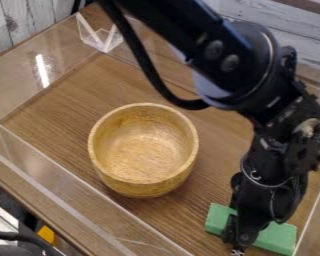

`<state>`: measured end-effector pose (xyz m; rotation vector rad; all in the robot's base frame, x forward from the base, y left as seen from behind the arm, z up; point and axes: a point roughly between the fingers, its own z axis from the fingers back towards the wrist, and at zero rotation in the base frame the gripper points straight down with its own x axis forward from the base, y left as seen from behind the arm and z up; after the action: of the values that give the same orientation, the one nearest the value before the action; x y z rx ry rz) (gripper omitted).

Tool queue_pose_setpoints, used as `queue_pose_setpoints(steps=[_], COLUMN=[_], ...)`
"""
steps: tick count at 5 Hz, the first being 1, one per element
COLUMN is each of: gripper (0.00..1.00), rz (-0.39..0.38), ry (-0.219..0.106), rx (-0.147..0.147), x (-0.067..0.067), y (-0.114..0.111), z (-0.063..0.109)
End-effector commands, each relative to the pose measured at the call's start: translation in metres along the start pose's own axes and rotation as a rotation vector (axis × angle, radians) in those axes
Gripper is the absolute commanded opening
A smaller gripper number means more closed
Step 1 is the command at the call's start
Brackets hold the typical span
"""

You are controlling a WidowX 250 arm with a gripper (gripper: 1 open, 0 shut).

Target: Put the green block in the brown bowl

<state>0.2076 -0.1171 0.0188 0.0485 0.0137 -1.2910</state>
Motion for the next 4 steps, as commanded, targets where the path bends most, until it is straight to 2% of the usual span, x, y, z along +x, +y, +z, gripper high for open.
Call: queue_pose_setpoints(steps=[1, 4], gripper=[0.0, 0.0], rz=[0.018, 0.025], ry=[0.009, 0.015], rx=[0.0, -0.001], x=[-0.0042, -0.0062], y=[0.0037, 0.0043], z=[-0.0018, -0.0004])
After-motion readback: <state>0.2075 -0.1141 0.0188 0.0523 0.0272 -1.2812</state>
